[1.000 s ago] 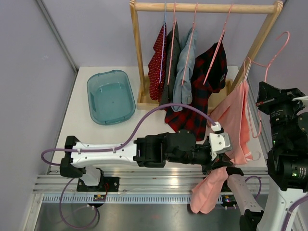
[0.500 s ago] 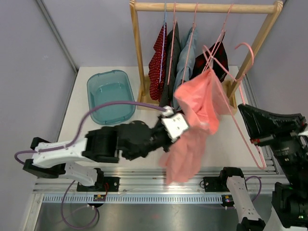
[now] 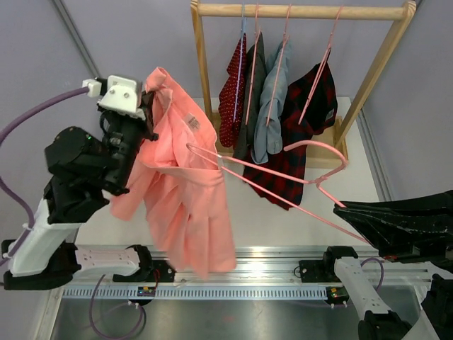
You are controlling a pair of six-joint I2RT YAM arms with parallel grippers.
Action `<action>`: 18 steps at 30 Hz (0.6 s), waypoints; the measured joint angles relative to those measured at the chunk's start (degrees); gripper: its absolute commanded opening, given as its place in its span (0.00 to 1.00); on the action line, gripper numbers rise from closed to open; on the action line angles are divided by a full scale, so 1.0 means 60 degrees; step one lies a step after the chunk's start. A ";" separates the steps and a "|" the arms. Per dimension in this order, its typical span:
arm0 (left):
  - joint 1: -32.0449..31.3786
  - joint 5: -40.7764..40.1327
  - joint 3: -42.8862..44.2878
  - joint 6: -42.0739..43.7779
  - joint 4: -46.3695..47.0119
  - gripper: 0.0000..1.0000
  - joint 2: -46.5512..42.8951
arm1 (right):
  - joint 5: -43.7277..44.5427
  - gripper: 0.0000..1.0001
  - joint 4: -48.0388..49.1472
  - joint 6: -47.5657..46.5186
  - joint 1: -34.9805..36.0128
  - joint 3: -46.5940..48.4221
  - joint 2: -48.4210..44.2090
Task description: Remove the skirt from the hanger
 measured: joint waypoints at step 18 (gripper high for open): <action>0.8091 0.3005 0.5515 -0.1406 -0.0412 0.00 0.5417 | 0.2164 0.00 -0.3024 -0.2769 0.0514 -0.1581 -0.0153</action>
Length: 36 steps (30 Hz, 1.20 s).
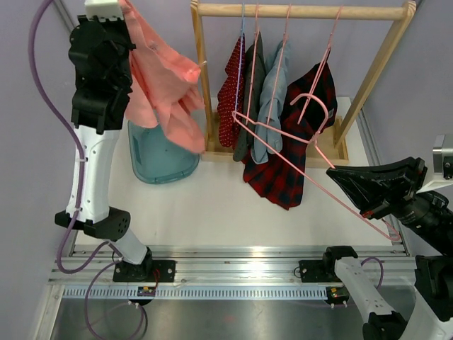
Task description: Remove the skirt from the hanger
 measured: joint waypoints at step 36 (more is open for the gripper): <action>0.1657 0.2091 -0.7184 -0.4197 0.0688 0.99 -0.0852 | 0.8327 0.00 -0.0688 -0.1898 0.0667 0.1894 0.1417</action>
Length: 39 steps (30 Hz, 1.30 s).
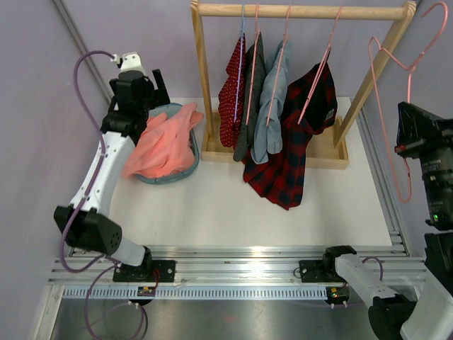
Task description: Remove the skirt from the hanger
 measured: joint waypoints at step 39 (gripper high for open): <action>-0.1654 0.1122 -0.6553 -0.0175 -0.0659 0.99 -0.5869 | 0.2597 0.87 0.3140 0.0200 -0.0998 -0.1767 0.4900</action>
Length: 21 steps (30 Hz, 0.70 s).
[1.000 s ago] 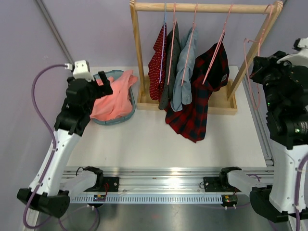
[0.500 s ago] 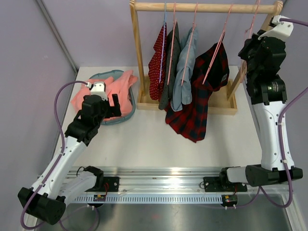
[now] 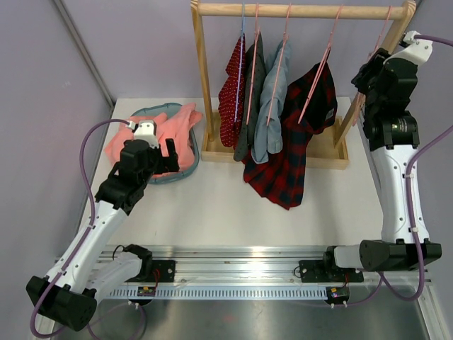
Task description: Remove the skirt from the hanger
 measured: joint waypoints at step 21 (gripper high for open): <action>-0.0415 0.0007 -0.0004 -0.0051 0.0000 0.99 0.0000 | -0.3942 0.96 -0.0903 0.0707 0.0772 0.2754 0.0313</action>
